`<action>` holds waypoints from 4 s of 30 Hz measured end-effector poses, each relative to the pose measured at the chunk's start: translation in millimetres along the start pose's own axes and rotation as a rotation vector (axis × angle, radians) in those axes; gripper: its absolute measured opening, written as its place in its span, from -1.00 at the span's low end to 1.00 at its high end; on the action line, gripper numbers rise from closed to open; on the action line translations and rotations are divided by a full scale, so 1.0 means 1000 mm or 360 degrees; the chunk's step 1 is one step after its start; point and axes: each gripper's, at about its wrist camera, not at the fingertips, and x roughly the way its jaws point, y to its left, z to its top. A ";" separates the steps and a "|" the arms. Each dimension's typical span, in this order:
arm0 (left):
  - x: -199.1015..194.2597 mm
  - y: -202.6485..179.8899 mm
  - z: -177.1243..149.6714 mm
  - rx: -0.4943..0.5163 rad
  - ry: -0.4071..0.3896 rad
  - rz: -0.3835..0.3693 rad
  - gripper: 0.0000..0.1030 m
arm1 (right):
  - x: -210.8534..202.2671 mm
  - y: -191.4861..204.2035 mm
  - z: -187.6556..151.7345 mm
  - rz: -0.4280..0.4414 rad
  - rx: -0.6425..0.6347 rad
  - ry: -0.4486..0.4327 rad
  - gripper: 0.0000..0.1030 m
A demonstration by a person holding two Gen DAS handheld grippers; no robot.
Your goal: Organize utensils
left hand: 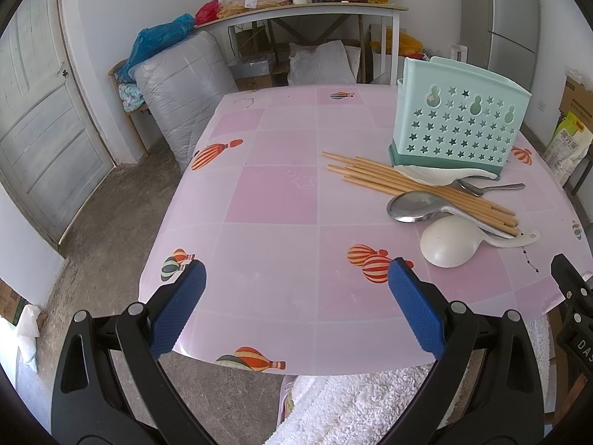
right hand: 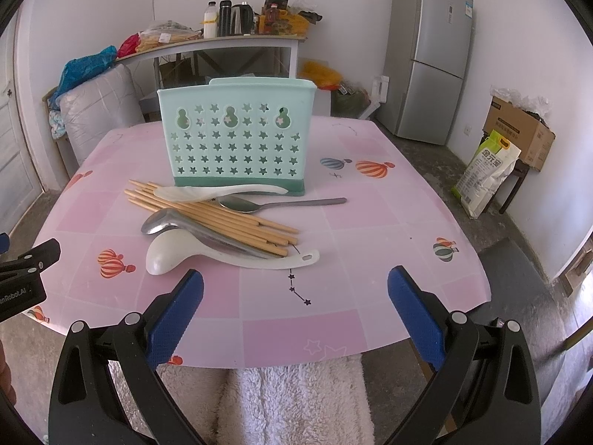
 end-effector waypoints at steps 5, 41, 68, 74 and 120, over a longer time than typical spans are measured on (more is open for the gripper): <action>0.000 0.000 0.000 -0.0001 0.0001 0.0000 0.84 | 0.000 0.000 0.000 0.0000 0.0001 0.0000 0.88; 0.012 0.007 0.014 -0.0020 -0.0004 -0.0140 0.84 | 0.003 -0.001 0.003 0.0008 -0.0024 -0.0045 0.88; 0.037 -0.071 -0.009 0.0588 -0.0165 -0.0660 0.79 | 0.059 -0.025 -0.005 0.0105 0.0068 0.0065 0.88; 0.051 -0.106 -0.023 0.0897 -0.0181 -0.0583 0.25 | 0.072 -0.035 -0.006 0.0096 0.0114 0.0108 0.88; -0.003 0.051 0.045 0.0105 -0.0308 -0.0739 -0.94 | 0.035 -0.073 0.029 -0.0019 0.0249 -0.0297 0.81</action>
